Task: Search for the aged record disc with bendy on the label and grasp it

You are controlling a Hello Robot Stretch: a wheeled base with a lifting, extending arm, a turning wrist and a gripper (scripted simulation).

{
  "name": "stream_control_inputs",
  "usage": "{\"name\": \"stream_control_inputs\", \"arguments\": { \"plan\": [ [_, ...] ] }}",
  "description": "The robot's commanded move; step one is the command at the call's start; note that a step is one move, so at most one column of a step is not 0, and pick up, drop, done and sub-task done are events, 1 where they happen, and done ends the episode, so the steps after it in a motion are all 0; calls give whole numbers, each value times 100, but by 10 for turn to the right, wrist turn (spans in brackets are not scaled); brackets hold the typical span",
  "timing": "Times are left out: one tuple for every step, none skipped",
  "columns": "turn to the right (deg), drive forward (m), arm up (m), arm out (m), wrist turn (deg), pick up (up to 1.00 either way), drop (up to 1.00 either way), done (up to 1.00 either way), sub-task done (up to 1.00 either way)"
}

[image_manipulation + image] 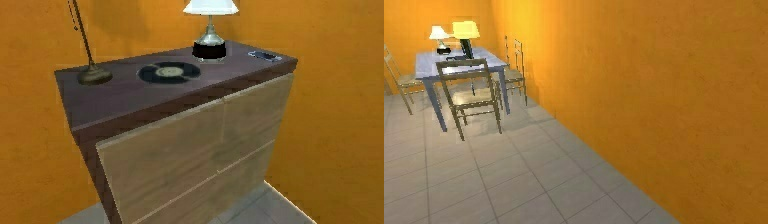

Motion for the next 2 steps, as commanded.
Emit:
{"name": "stream_control_inputs", "arguments": {
  "plan": [
    [0,0,38,0,0,0,0,0,0],
    [0,0,0,44,0,0,0,0,0]
  ]
}}
